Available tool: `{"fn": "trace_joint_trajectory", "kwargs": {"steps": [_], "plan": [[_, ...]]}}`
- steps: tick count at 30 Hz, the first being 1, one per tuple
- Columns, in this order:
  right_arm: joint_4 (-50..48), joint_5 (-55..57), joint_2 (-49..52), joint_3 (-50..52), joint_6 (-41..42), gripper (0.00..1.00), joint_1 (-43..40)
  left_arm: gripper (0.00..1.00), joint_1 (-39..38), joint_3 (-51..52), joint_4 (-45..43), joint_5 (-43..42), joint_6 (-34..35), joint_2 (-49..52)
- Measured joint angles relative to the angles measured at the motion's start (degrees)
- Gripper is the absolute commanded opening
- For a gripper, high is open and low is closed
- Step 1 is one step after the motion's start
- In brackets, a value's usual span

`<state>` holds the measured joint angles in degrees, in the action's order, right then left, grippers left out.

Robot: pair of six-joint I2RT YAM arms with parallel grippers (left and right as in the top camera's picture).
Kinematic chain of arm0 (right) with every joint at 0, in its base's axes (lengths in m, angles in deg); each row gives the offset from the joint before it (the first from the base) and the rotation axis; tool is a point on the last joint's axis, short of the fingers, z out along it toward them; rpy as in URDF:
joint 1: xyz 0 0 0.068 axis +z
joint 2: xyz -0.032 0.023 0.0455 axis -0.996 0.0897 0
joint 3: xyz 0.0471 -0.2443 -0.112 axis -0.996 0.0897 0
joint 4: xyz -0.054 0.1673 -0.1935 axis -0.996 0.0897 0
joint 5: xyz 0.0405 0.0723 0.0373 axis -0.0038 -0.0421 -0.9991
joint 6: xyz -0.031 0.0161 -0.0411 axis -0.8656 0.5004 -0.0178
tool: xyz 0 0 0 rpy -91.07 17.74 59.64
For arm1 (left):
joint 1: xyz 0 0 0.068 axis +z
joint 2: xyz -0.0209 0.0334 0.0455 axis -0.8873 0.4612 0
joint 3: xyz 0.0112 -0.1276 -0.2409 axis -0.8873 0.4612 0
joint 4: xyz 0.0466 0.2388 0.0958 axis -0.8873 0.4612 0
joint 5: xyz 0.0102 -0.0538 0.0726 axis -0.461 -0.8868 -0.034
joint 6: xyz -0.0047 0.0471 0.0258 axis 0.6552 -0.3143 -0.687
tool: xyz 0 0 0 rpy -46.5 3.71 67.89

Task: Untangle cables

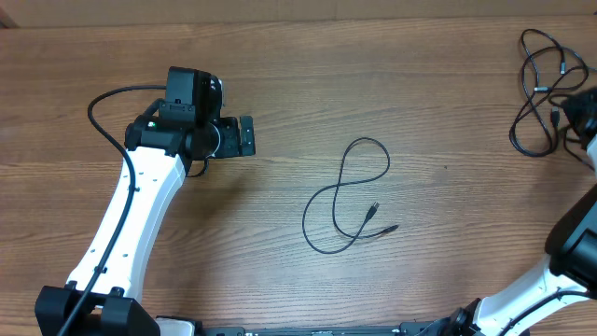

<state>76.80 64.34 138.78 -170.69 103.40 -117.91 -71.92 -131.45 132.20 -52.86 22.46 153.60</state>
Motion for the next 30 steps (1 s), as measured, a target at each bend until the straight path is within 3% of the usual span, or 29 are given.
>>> {"fn": "trace_joint_trajectory", "kwargs": {"steps": [8,22,23,25,30], "plan": [[0.83,0.00,-0.37,-0.24,1.46,0.04,7.41,1.00,0.00,0.00,0.28,0.00,-0.02,0.00],[8.20,5.01,0.74,-0.24,2.51,0.04,6.82,1.00,0.00,-0.02,0.35,0.00,-0.22,0.00],[9.11,5.33,1.18,-0.24,2.54,0.17,6.82,1.00,0.00,-0.02,0.35,0.00,-0.22,0.00],[11.19,5.70,2.03,-0.24,3.10,0.57,6.82,1.00,0.00,0.00,0.31,0.00,-0.22,0.00],[18.47,6.58,2.86,-0.24,3.61,0.58,6.78,1.00,0.00,0.00,0.26,-0.02,-0.24,0.00]]}}
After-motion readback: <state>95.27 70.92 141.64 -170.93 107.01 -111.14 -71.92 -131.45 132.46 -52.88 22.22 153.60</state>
